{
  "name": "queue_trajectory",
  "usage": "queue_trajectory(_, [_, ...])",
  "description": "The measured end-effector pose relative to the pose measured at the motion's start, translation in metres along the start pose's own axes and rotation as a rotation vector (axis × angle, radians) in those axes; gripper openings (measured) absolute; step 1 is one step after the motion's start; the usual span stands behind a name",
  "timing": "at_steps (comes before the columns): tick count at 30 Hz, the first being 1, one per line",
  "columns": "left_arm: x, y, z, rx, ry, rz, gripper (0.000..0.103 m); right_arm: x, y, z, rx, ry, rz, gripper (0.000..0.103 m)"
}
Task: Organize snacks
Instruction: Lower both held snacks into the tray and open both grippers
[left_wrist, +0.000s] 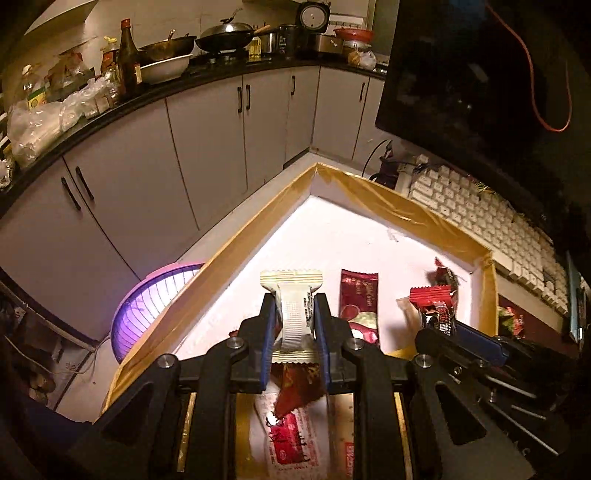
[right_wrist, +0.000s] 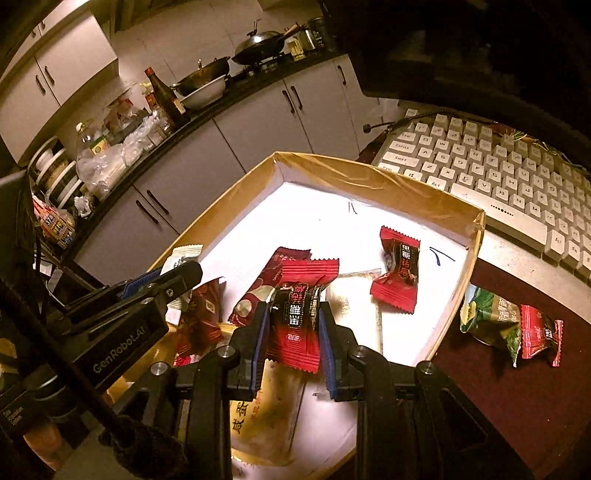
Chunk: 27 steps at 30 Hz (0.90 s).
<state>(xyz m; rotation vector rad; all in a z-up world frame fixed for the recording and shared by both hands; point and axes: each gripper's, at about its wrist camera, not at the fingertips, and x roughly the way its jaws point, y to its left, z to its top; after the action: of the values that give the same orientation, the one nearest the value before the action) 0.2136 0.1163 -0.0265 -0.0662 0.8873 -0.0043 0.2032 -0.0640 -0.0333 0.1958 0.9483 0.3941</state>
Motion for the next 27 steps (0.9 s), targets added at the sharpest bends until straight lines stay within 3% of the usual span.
queue_trajectory(13, [0.007,-0.005,-0.001,0.040,0.021,0.019,0.026,0.005,-0.007,0.003,0.024,0.010,0.014,0.028])
queue_trajectory(15, [0.004,-0.004,-0.003,0.038,0.023,0.012,0.042,0.000,-0.011,0.002,0.046,0.014,0.046,0.033])
queue_trajectory(18, [-0.012,-0.004,-0.005,0.031,-0.021,-0.011,0.057,-0.023,-0.020,0.000,0.088,-0.027,0.076,0.046])
queue_trajectory(20, [-0.028,-0.005,-0.005,0.020,-0.055,-0.034,0.064,-0.044,-0.029,-0.003,0.125,-0.054,0.103,0.046])
queue_trajectory(22, [-0.047,-0.009,-0.007,0.010,-0.091,-0.077,0.066,-0.067,-0.039,-0.005,0.147,-0.087,0.137,0.050])
queue_trajectory(24, [-0.060,-0.017,-0.009,0.014,-0.114,-0.114,0.072,-0.098,-0.056,-0.012,0.170,-0.150,0.114,0.056])
queue_trajectory(27, [-0.078,-0.035,-0.015,0.026,-0.125,-0.188,0.075,-0.124,-0.081,-0.018,0.188,-0.190,0.095,0.056])
